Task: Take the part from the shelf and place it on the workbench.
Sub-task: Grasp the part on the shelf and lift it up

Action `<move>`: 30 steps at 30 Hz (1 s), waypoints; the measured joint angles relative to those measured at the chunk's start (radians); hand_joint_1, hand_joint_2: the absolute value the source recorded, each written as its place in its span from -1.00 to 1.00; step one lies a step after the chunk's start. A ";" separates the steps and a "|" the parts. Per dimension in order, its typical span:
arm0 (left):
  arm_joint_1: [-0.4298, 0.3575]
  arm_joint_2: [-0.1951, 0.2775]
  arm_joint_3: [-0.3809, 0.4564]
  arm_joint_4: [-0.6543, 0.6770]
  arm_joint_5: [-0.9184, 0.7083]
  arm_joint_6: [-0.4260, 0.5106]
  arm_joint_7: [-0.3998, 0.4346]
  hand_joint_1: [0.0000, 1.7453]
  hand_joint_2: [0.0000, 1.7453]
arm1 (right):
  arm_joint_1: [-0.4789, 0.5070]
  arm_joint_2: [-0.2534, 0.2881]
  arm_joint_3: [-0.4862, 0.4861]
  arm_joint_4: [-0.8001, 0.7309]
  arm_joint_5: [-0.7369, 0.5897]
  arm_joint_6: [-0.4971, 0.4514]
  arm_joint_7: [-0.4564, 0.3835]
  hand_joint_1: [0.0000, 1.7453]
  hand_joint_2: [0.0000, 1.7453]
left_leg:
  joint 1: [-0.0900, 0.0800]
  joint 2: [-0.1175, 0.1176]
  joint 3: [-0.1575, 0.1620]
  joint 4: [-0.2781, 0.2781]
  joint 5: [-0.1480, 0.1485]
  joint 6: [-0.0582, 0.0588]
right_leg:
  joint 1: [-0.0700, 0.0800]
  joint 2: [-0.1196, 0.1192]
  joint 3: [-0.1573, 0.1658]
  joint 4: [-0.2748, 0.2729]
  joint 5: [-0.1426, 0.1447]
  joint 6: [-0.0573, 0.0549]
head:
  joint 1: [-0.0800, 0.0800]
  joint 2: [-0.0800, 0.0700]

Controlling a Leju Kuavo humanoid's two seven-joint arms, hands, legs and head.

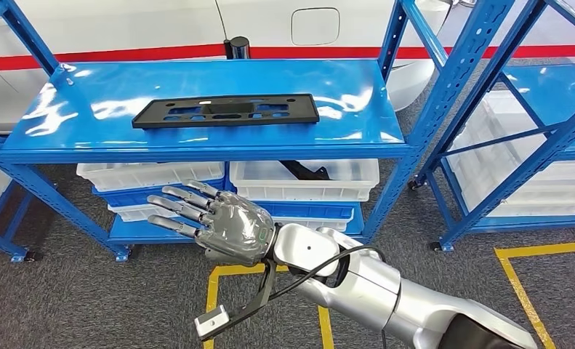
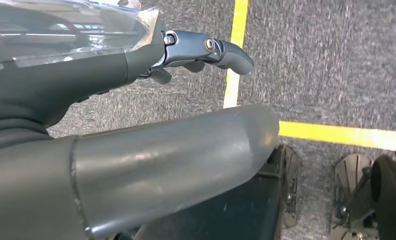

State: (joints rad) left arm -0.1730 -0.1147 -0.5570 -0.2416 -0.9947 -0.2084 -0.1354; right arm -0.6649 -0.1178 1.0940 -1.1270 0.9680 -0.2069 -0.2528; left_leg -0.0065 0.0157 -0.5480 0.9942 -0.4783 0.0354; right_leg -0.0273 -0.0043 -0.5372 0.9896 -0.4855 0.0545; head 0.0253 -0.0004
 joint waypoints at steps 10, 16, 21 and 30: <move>-0.010 -0.011 0.002 0.000 0.024 0.058 0.017 -1.00 -1.00 | -0.005 -0.004 0.008 0.021 -0.010 -0.004 0.000 -1.00 1.00 | 0.017 0.004 0.020 -0.018 0.000 0.001 | -0.005 -0.003 -0.111 0.129 0.005 0.035 | 0.005 0.000; -0.013 -0.007 0.002 0.000 0.029 0.086 0.021 -1.00 -1.00 | -0.006 -0.004 0.008 0.027 -0.019 -0.009 0.005 -1.00 1.00 | 0.017 0.002 0.010 0.002 -0.022 -0.030 | -0.005 0.007 -0.066 0.021 0.043 -0.002 | 0.003 0.000; -0.014 -0.006 0.002 0.001 0.030 0.086 0.023 -1.00 -1.00 | -0.003 -0.005 0.006 0.027 -0.020 -0.016 0.011 -1.00 1.00 | 0.021 -0.012 -0.135 0.270 -0.137 -0.043 | -0.004 0.012 -0.057 0.019 0.034 -0.030 | 0.002 0.000; -0.016 -0.005 0.001 0.004 0.031 0.065 0.023 -1.00 -1.00 | 0.001 -0.008 0.006 0.027 -0.018 -0.020 0.017 -1.00 1.00 | 0.011 -0.020 -0.044 0.020 0.016 -0.018 | 0.008 0.029 -0.049 0.017 0.026 -0.013 | 0.003 0.000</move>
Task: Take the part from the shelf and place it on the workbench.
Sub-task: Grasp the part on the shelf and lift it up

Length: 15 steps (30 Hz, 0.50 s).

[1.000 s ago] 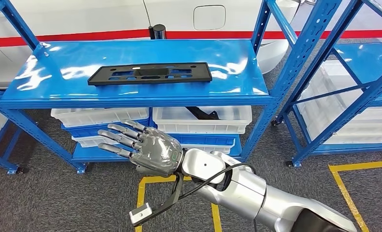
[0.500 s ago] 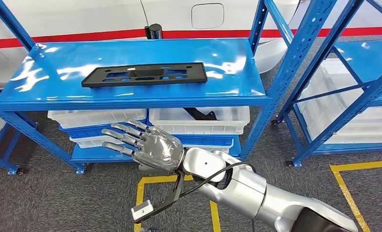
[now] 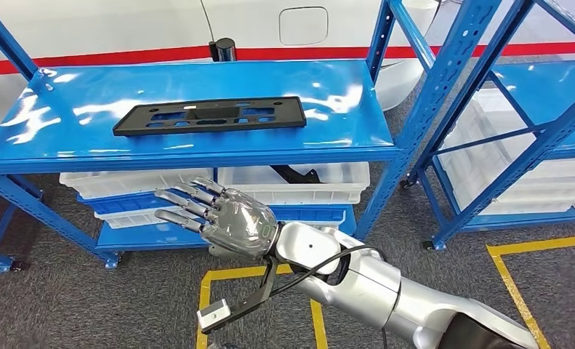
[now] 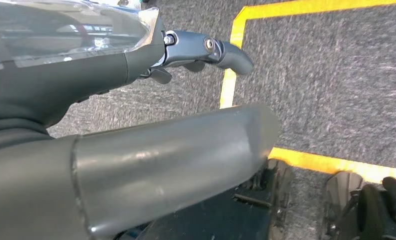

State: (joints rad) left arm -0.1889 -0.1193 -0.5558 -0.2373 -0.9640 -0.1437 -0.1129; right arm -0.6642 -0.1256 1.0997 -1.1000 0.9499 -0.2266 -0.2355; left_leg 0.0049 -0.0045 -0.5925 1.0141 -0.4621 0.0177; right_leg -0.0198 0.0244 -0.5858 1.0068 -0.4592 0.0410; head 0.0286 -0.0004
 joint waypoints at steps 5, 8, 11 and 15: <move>-0.002 -0.002 0.000 0.000 0.000 -0.002 0.000 -1.00 -1.00 | 0.001 -0.009 -0.001 -0.001 0.001 -0.002 0.001 -1.00 1.00 | 0.004 0.004 0.011 -0.015 0.007 0.028 | 0.004 -0.016 -0.094 0.183 -0.076 0.001 | 0.004 0.000; -0.002 -0.002 -0.001 0.000 0.000 -0.004 0.001 -1.00 -1.00 | 0.008 -0.015 0.000 -0.001 0.001 -0.002 0.001 -1.00 1.00 | 0.003 0.004 0.012 -0.015 0.004 0.031 | 0.002 -0.016 -0.162 0.298 -0.099 0.009 | 0.004 0.000; -0.002 -0.002 -0.001 0.000 0.000 -0.005 0.001 -1.00 -1.00 | 0.009 -0.017 0.001 -0.002 0.001 -0.001 0.001 -1.00 1.00 | 0.002 0.002 0.020 -0.012 -0.004 0.023 | 0.000 -0.022 -0.077 0.111 -0.016 0.033 | 0.004 0.000; -0.002 -0.002 -0.001 0.000 0.002 -0.004 -0.001 -1.00 -1.00 | 0.009 -0.014 0.000 -0.004 0.004 -0.001 0.001 -1.00 1.00 | -0.004 0.002 0.023 -0.010 -0.016 0.005 | 0.007 -0.023 -0.018 0.000 0.016 0.008 | 0.003 0.000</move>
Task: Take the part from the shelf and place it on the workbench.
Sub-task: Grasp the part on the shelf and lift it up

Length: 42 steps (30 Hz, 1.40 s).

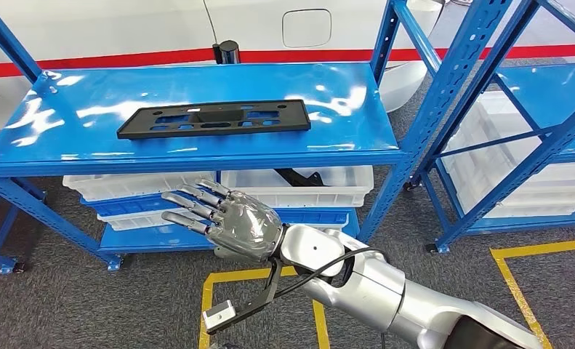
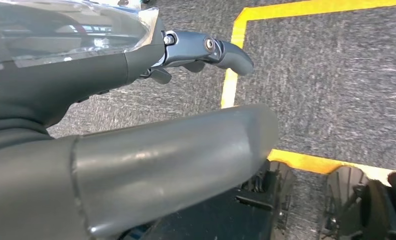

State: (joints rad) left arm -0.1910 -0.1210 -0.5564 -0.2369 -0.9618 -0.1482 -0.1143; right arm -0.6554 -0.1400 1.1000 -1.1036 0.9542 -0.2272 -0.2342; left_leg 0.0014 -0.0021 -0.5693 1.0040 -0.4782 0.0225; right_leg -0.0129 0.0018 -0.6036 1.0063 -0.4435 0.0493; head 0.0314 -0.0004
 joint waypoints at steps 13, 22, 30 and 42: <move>0.000 0.003 -0.001 0.001 0.002 -0.012 -0.003 -1.00 -1.00 | -0.005 0.013 0.001 -0.004 0.010 0.004 0.000 -1.00 1.00 | 0.012 -0.001 -0.061 0.032 0.044 -0.020 | -0.010 0.015 0.057 -0.007 -0.043 -0.020 | -0.004 0.000; -0.002 0.000 -0.007 0.001 -0.004 -0.024 -0.008 -1.00 -1.00 | -0.008 0.011 0.005 -0.004 0.009 0.005 0.000 -1.00 1.00 | 0.003 -0.005 -0.014 0.002 0.020 0.033 | -0.004 0.008 -0.091 0.255 -0.129 0.002 | -0.001 0.000; 0.000 -0.003 -0.018 0.002 -0.010 -0.030 -0.014 -1.00 -1.00 | -0.006 0.008 0.012 -0.004 0.011 0.006 0.000 -1.00 1.00 | -0.002 -0.006 0.035 0.001 -0.021 0.011 | 0.012 -0.001 -0.020 -0.004 0.013 -0.015 | -0.003 0.000; 0.001 0.000 -0.040 0.002 -0.022 -0.045 -0.023 -1.00 -1.00 | -0.006 0.018 0.016 -0.007 0.015 0.012 0.000 -1.00 1.00 | 0.015 0.000 -0.098 0.090 0.030 -0.029 | -0.004 0.008 0.068 -0.014 -0.034 -0.043 | -0.005 0.000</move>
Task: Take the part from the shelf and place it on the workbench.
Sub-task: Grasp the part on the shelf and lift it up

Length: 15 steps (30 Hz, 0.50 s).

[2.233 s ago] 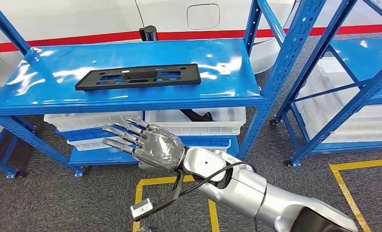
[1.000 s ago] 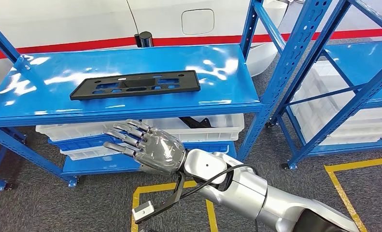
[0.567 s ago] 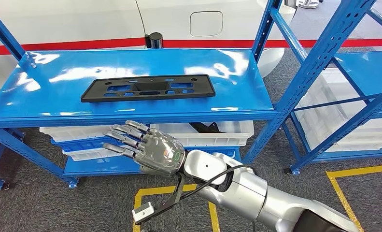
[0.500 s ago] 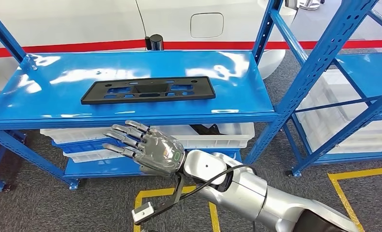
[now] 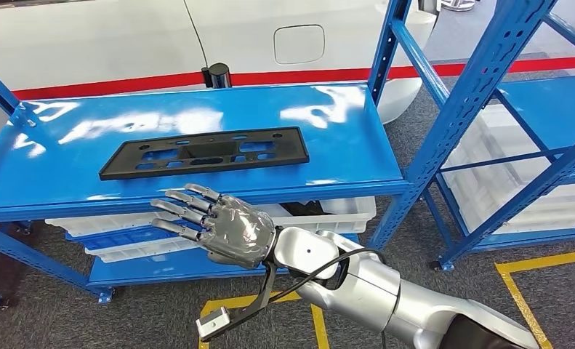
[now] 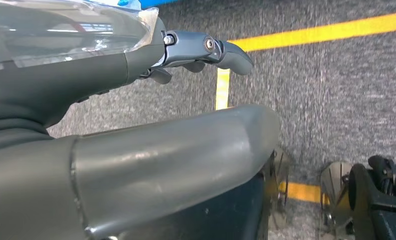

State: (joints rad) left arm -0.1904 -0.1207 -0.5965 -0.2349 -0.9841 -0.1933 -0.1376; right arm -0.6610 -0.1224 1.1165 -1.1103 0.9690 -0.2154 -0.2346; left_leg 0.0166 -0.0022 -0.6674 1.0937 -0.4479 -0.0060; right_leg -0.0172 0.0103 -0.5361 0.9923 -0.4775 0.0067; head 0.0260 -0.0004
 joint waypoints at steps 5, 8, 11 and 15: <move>-0.002 -0.002 -0.015 0.000 -0.005 -0.013 -0.003 -1.00 -1.00 | -0.001 0.002 0.000 0.000 0.000 0.004 -0.002 -1.00 1.00 | -0.011 -0.001 0.053 -0.085 0.014 0.038 | 0.006 0.000 0.013 0.011 -0.014 0.035 | -0.001 0.000; -0.006 -0.004 -0.019 0.000 -0.006 -0.017 -0.003 -1.00 -1.00 | -0.004 0.002 -0.001 0.000 0.001 0.002 -0.004 -1.00 1.00 | -0.008 -0.001 0.076 -0.094 0.014 0.055 | 0.004 -0.002 -0.045 0.124 -0.049 0.039 | 0.001 0.000; -0.007 -0.006 -0.021 0.001 -0.008 -0.020 -0.003 -1.00 -1.00 | 0.001 0.001 0.000 0.000 0.001 0.002 -0.008 -1.00 1.00 | -0.011 -0.004 0.082 -0.094 0.002 0.061 | 0.004 -0.002 -0.166 0.295 -0.103 0.033 | 0.002 0.000; -0.007 -0.007 -0.032 0.001 -0.013 -0.021 -0.008 -1.00 -1.00 | 0.002 0.001 0.000 0.000 0.002 0.002 -0.009 -1.00 1.00 | -0.013 -0.008 0.111 -0.094 -0.021 0.054 | 0.007 -0.005 -0.128 0.115 0.010 0.055 | 0.003 0.000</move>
State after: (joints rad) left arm -0.1973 -0.1281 -0.6287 -0.2342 -0.9975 -0.2139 -0.1455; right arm -0.6586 -0.1219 1.1169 -1.1101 0.9705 -0.2135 -0.2440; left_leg 0.0034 -0.0105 -0.5566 0.9998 -0.4686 0.0482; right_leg -0.0105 0.0056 -0.6639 1.1070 -0.4677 0.0620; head 0.0291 -0.0004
